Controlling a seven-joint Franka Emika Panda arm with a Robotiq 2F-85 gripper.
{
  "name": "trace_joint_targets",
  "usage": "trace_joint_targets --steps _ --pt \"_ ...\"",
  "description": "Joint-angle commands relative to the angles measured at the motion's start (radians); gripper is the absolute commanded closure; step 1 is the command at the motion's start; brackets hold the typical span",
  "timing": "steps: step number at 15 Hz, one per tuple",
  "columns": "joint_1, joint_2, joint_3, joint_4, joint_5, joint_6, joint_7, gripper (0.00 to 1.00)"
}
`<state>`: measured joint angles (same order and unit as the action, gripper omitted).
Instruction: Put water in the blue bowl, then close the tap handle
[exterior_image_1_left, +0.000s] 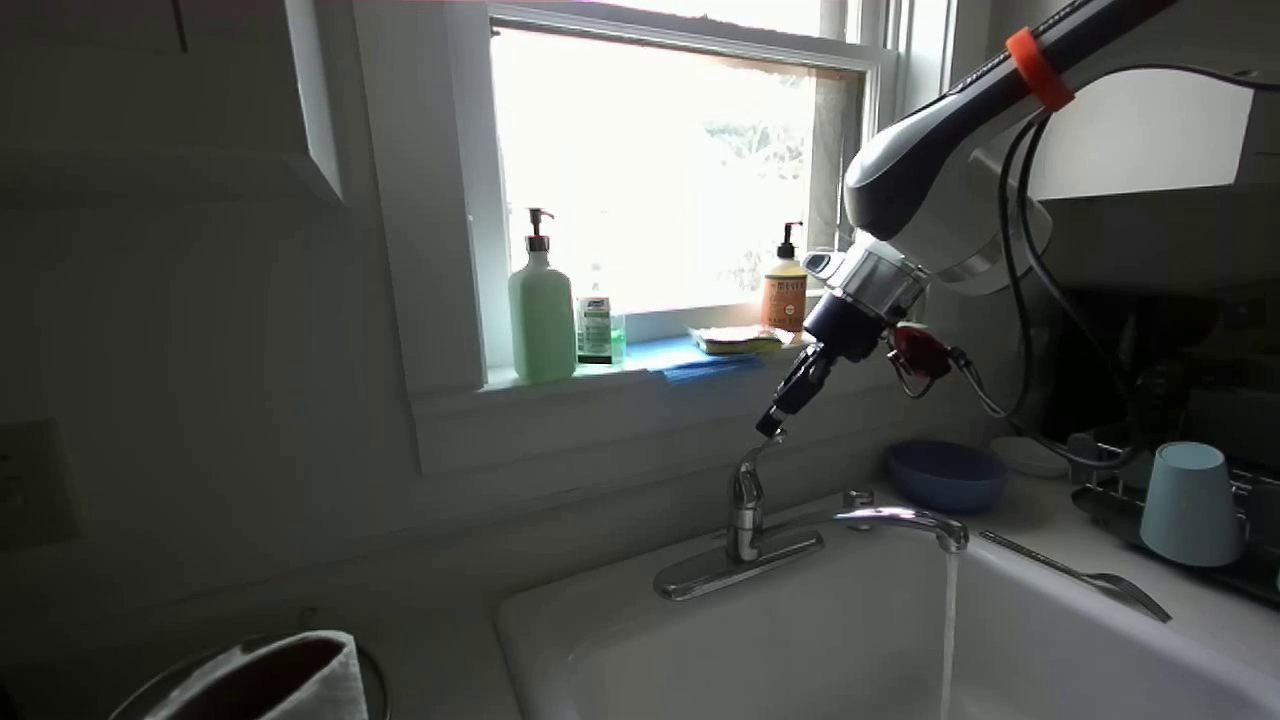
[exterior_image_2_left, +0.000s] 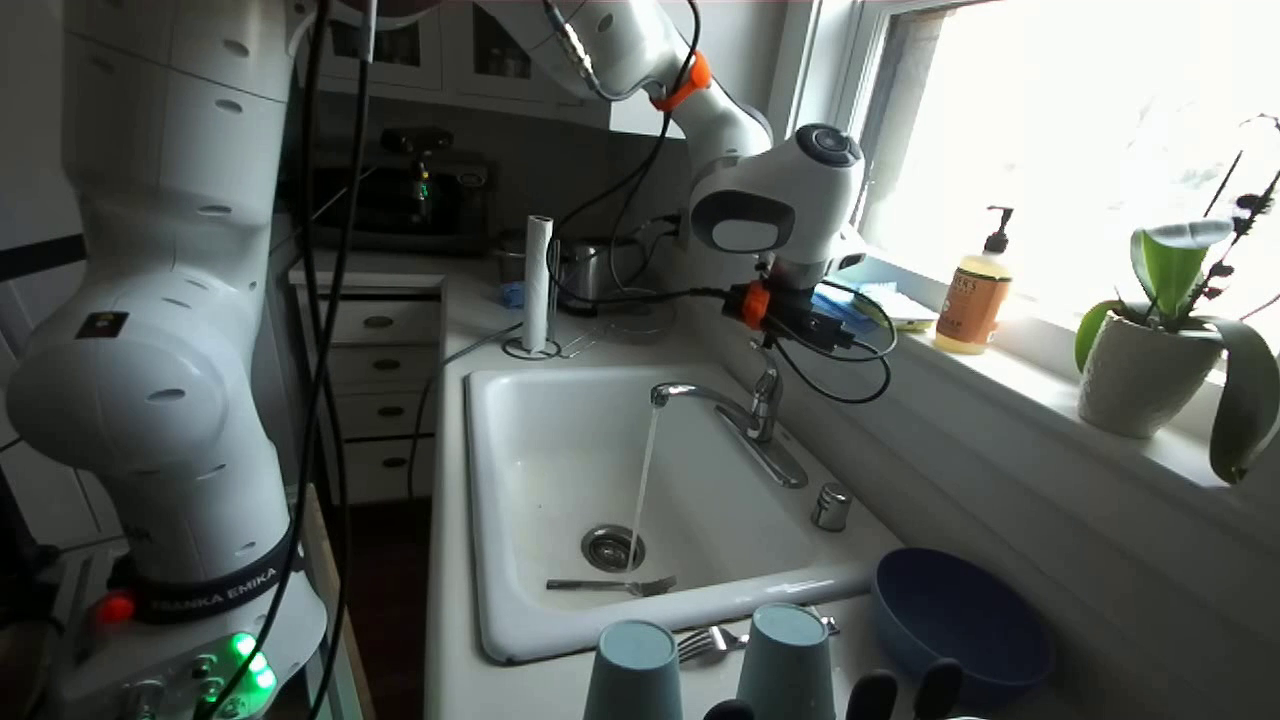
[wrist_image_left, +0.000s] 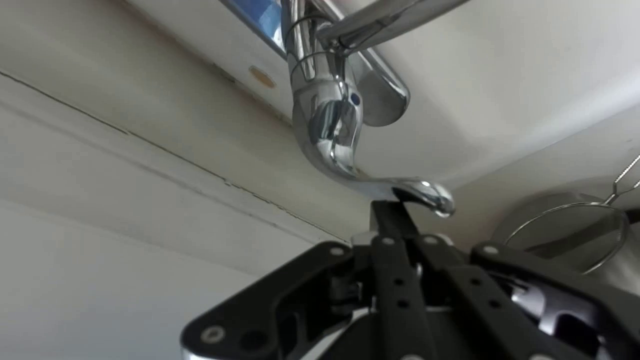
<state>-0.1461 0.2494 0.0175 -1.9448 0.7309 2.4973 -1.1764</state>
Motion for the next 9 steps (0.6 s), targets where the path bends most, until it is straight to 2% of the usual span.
trace_joint_targets --steps 1,5,9 --pt "-0.012 0.040 -0.023 0.037 -0.088 -0.097 0.056 1.00" --pt "-0.022 0.063 -0.025 0.055 -0.150 -0.147 0.071 1.00" --pt "-0.029 0.052 -0.018 0.047 -0.155 -0.147 0.069 1.00"
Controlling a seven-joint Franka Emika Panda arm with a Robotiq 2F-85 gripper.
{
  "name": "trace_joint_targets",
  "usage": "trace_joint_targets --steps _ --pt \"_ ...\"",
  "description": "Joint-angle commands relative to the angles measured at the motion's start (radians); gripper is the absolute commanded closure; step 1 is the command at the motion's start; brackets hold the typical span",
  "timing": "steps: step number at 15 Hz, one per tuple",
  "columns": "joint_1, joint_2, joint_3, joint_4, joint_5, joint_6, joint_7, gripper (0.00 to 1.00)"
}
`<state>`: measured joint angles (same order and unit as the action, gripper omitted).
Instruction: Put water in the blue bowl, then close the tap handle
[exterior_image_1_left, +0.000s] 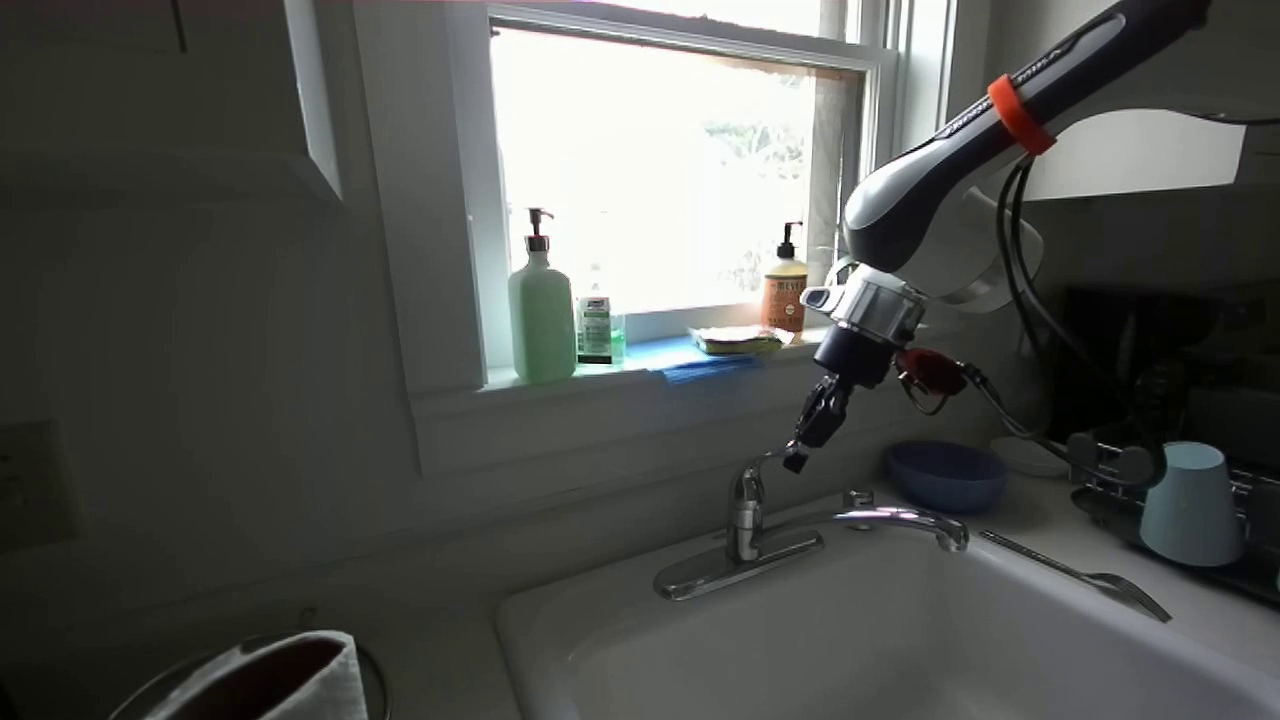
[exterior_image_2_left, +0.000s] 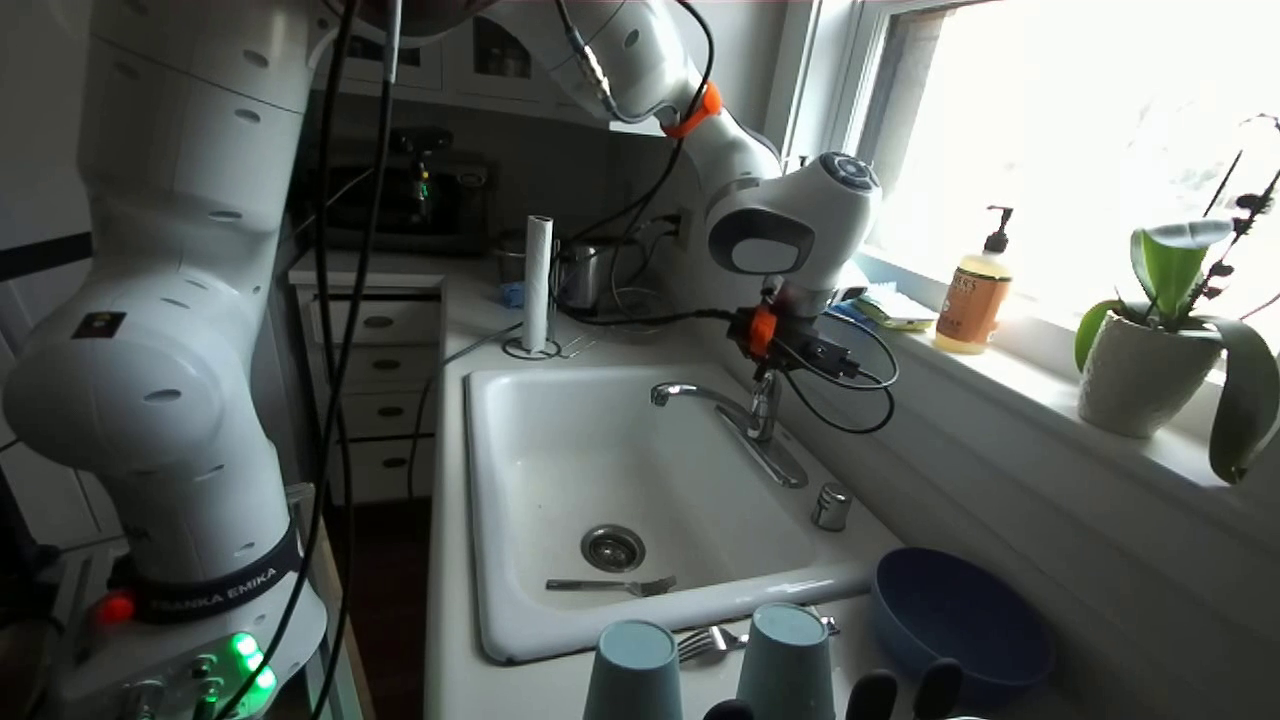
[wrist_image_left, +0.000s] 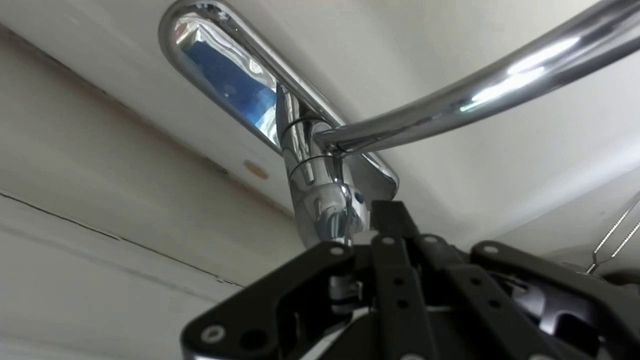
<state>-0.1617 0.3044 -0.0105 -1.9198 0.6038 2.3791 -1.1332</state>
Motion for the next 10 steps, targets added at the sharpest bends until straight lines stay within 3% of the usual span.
trace_joint_targets --steps 1,2,4,7,10 --pt "-0.014 -0.018 0.009 0.013 -0.027 -0.022 0.030 1.00" --pt "-0.009 -0.033 -0.002 0.005 -0.050 -0.017 0.052 0.74" --pt "-0.004 -0.054 -0.024 -0.006 -0.127 -0.025 0.106 0.68" --pt "-0.007 -0.091 -0.055 -0.020 -0.266 -0.026 0.195 0.46" --pt "-0.026 -0.145 -0.076 -0.035 -0.350 -0.114 0.209 0.26"
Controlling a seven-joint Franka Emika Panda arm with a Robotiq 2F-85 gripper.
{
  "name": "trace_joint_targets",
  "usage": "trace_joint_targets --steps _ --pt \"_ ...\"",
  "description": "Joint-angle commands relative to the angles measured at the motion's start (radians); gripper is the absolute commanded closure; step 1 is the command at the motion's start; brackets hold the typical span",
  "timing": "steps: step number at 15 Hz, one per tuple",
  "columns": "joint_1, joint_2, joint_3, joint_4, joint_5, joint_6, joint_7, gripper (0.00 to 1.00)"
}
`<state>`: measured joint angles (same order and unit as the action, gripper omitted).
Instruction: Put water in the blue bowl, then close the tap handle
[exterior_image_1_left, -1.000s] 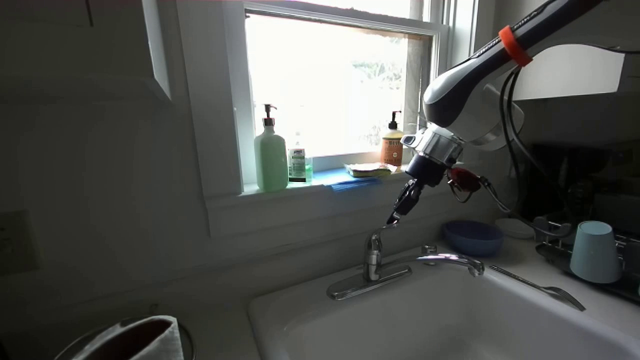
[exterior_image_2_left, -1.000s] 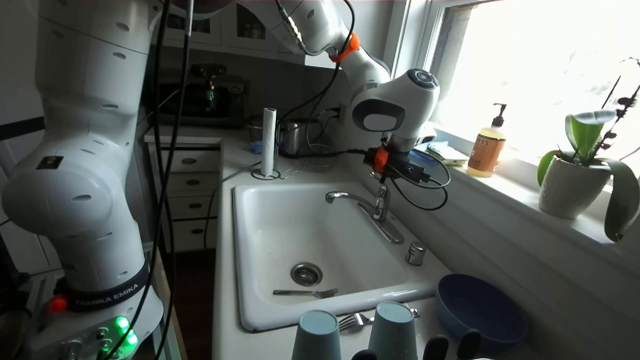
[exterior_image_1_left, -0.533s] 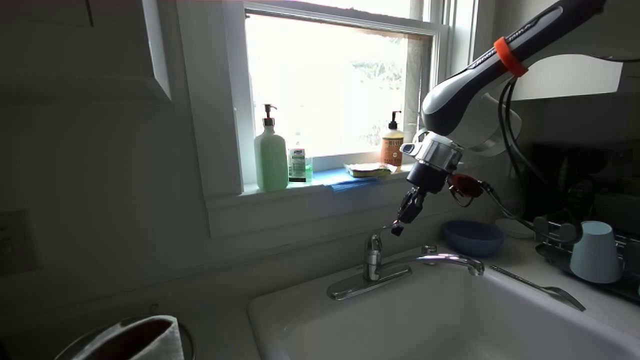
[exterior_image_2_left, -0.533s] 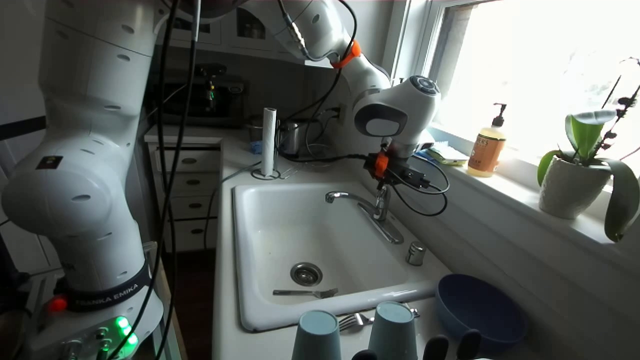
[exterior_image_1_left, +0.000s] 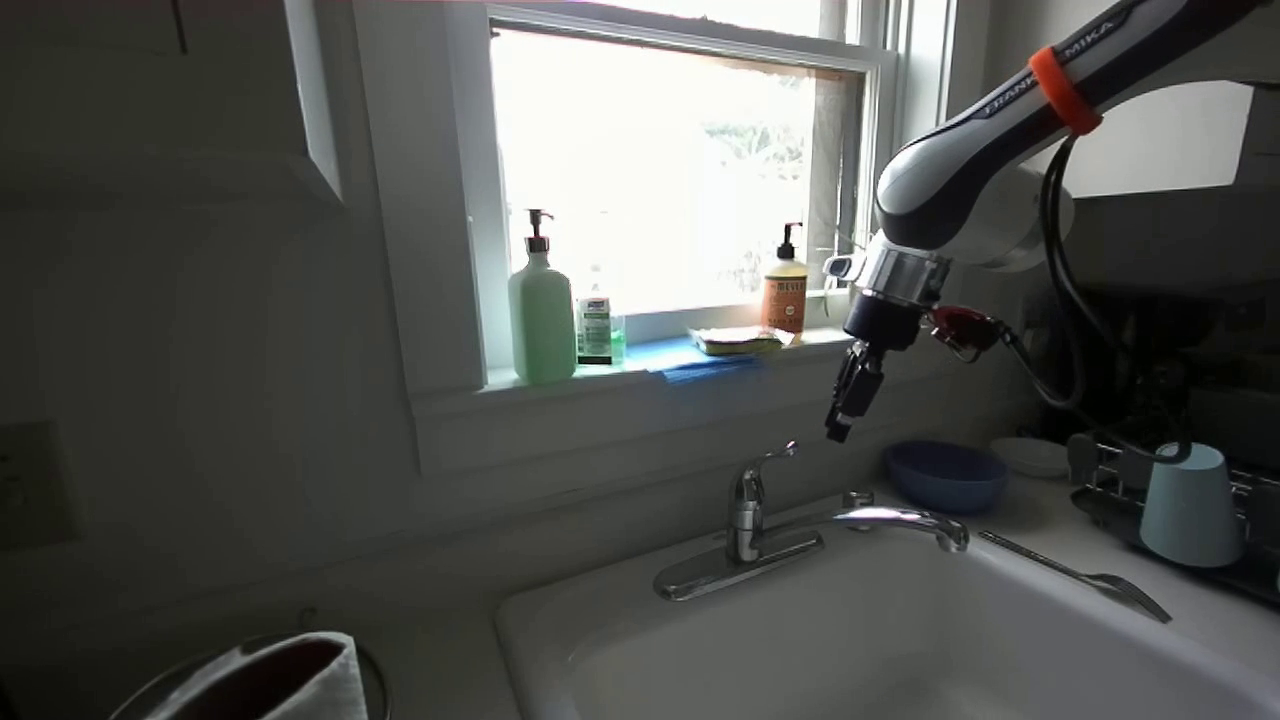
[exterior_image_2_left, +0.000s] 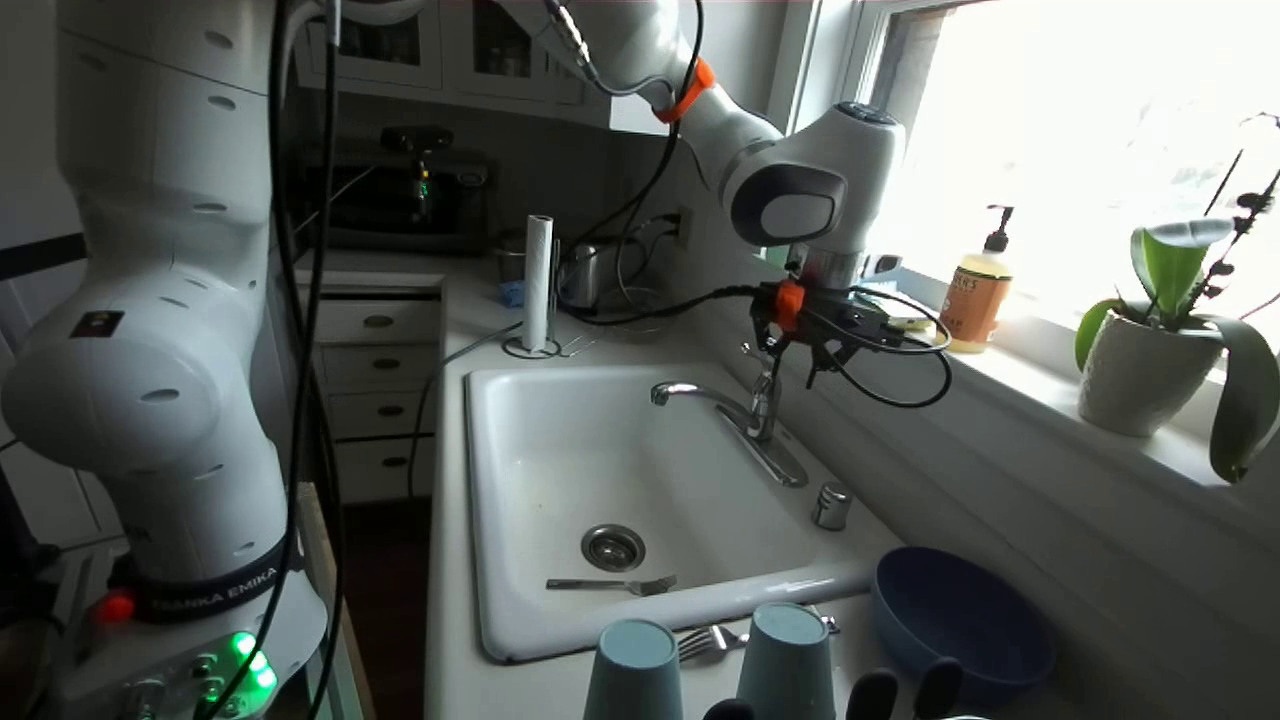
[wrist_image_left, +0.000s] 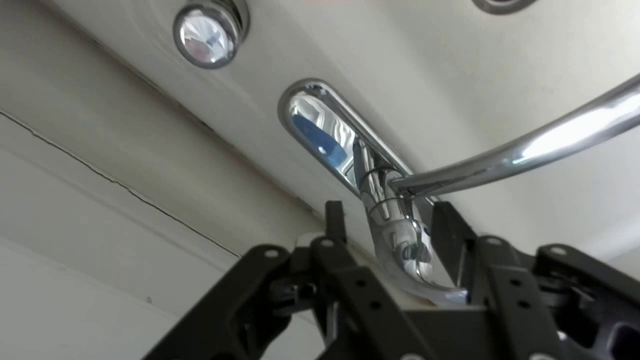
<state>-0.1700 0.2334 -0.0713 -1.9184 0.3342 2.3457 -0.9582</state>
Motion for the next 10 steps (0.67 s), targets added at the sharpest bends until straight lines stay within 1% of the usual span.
trace_joint_targets --steps 1,3,4,5,10 --pt "-0.023 -0.091 -0.022 -0.038 -0.099 -0.121 0.033 0.20" --pt "-0.032 -0.122 -0.036 -0.041 -0.119 -0.200 0.028 0.06" --pt "-0.036 -0.134 -0.043 -0.038 -0.125 -0.244 0.027 0.02" --pt "-0.041 -0.146 -0.051 -0.038 -0.126 -0.287 0.016 0.00" --pt "-0.065 -0.197 -0.095 -0.021 -0.109 -0.480 -0.031 0.00"
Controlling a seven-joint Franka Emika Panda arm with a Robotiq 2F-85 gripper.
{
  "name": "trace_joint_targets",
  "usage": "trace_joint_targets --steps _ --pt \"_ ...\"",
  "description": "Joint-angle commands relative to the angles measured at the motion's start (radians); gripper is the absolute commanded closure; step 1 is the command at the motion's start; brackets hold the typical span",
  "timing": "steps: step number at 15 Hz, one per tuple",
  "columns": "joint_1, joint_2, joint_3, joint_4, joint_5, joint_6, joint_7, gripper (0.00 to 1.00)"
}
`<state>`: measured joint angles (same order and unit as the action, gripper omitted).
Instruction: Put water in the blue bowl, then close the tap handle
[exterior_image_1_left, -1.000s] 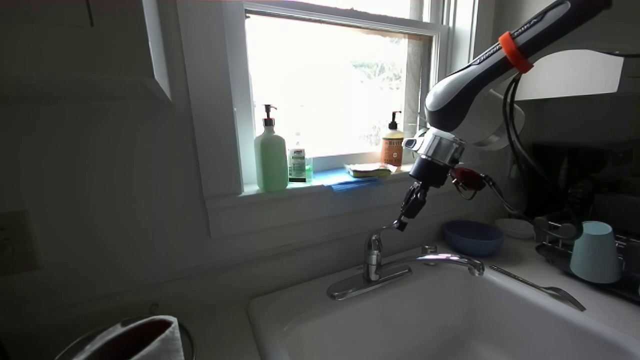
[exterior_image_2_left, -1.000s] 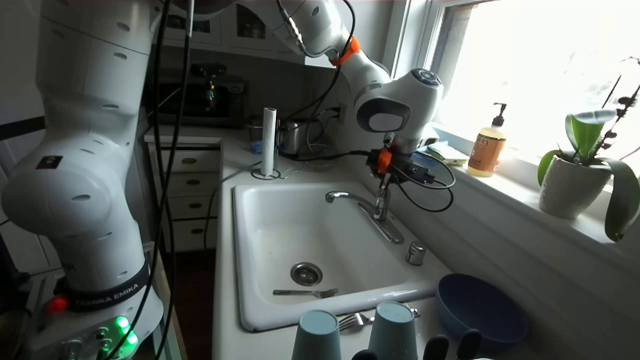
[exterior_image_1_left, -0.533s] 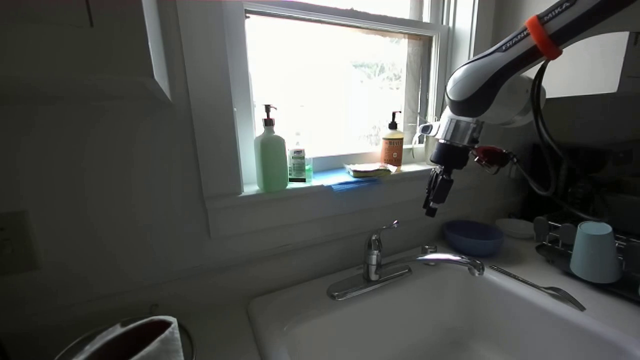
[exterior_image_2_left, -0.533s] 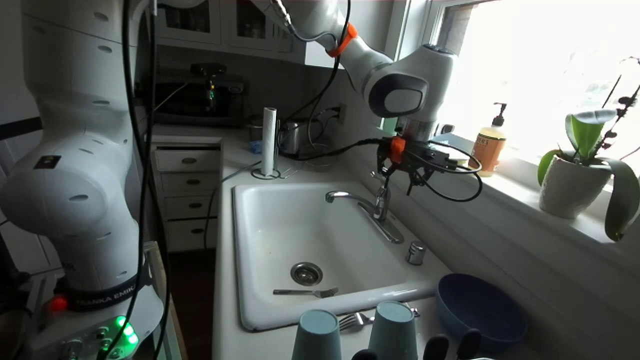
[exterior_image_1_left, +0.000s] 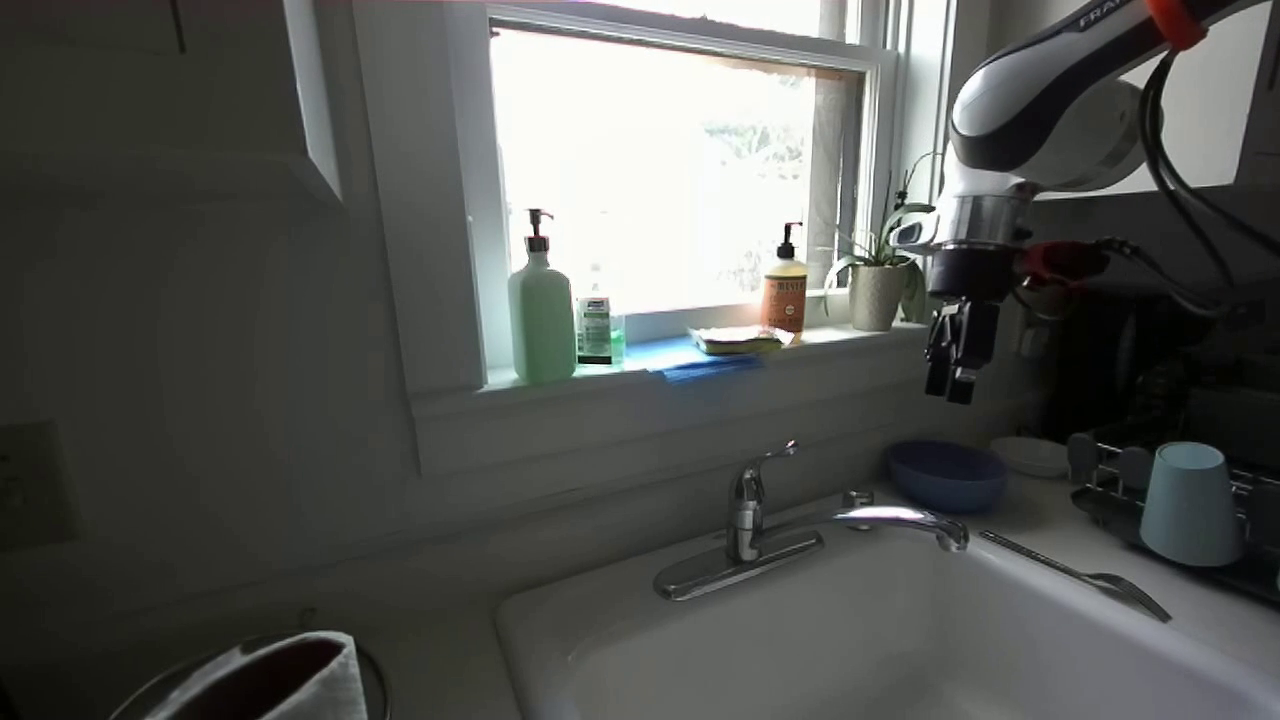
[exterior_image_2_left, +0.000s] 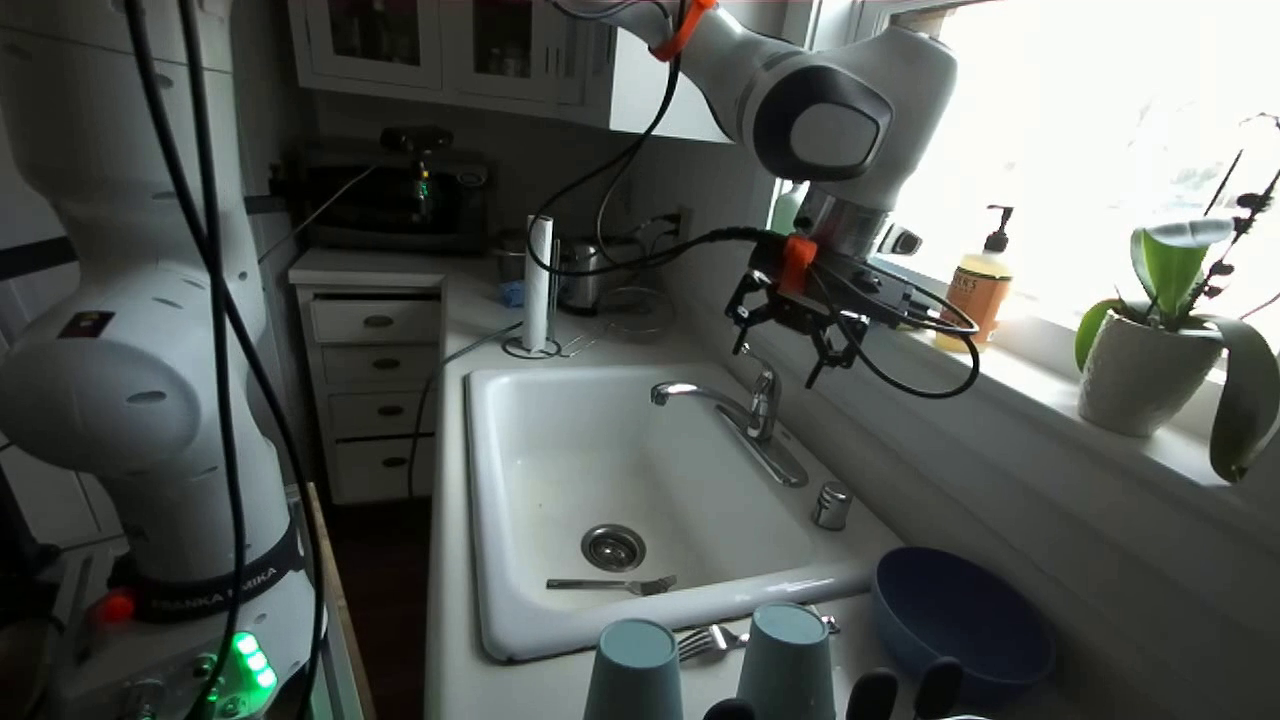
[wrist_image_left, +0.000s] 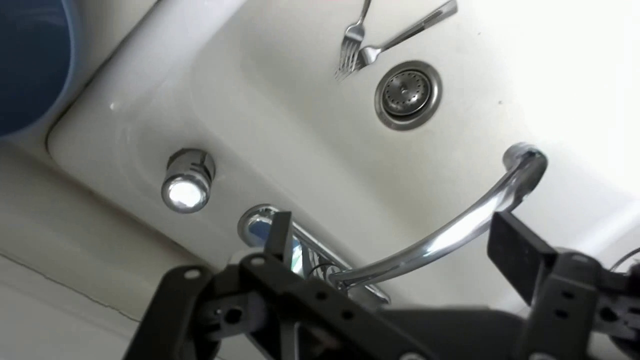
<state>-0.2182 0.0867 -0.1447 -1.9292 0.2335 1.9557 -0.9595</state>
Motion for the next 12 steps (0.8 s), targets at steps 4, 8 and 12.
trace_joint_targets --steps 4,8,12 --pt "-0.038 -0.077 -0.067 0.008 -0.004 -0.213 -0.084 0.00" --pt "-0.039 -0.068 -0.088 0.014 0.000 -0.228 -0.081 0.00" --pt "-0.040 -0.071 -0.093 0.014 0.000 -0.238 -0.085 0.00"
